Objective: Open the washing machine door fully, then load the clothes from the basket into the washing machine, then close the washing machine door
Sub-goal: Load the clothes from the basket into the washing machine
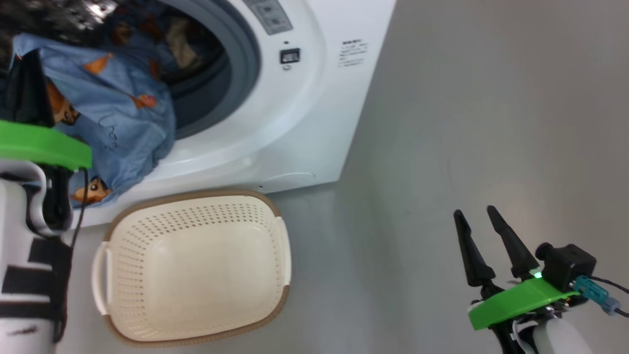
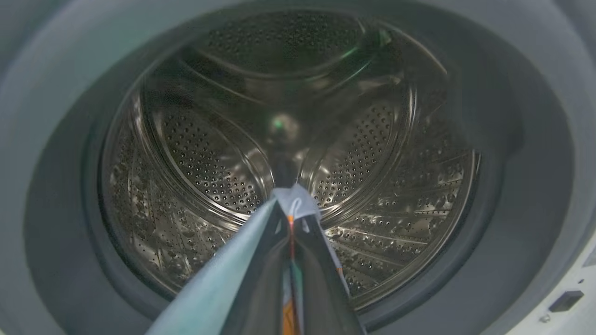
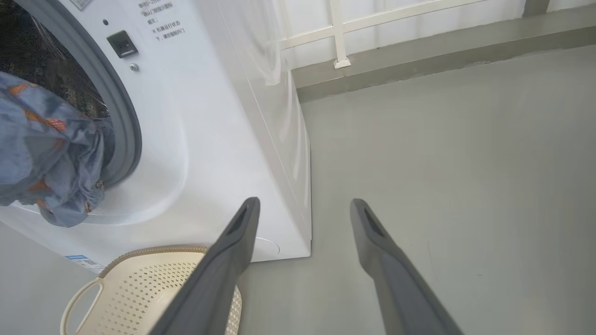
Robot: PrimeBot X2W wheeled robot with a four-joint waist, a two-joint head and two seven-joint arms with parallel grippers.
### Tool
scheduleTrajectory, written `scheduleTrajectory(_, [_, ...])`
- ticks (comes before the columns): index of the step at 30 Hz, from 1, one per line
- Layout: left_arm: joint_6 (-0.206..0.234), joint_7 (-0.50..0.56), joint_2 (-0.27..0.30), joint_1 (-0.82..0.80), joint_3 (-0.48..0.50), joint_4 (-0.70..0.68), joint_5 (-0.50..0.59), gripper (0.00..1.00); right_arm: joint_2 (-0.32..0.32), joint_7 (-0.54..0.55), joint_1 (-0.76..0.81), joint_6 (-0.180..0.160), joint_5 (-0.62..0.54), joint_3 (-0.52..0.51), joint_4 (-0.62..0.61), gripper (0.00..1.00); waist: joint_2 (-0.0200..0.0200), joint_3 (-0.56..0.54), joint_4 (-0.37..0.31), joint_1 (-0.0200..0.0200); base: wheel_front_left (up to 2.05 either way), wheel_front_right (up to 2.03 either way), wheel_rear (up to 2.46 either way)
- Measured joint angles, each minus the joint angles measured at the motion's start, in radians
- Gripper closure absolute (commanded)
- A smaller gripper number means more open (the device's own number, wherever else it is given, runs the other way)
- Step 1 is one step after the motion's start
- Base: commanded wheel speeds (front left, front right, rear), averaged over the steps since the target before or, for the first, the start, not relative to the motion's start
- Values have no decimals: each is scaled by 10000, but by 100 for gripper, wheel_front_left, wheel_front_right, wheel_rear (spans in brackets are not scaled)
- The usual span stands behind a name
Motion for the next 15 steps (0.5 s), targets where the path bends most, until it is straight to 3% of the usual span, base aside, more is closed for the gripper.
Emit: scheduleTrajectory(15, [0, 0, 431, -2382, -546, 4161, 27, 100, 341, 0, -484, 0, -56, 378, -107, 0, 0, 1036, -960, 0, 0, 0, 0])
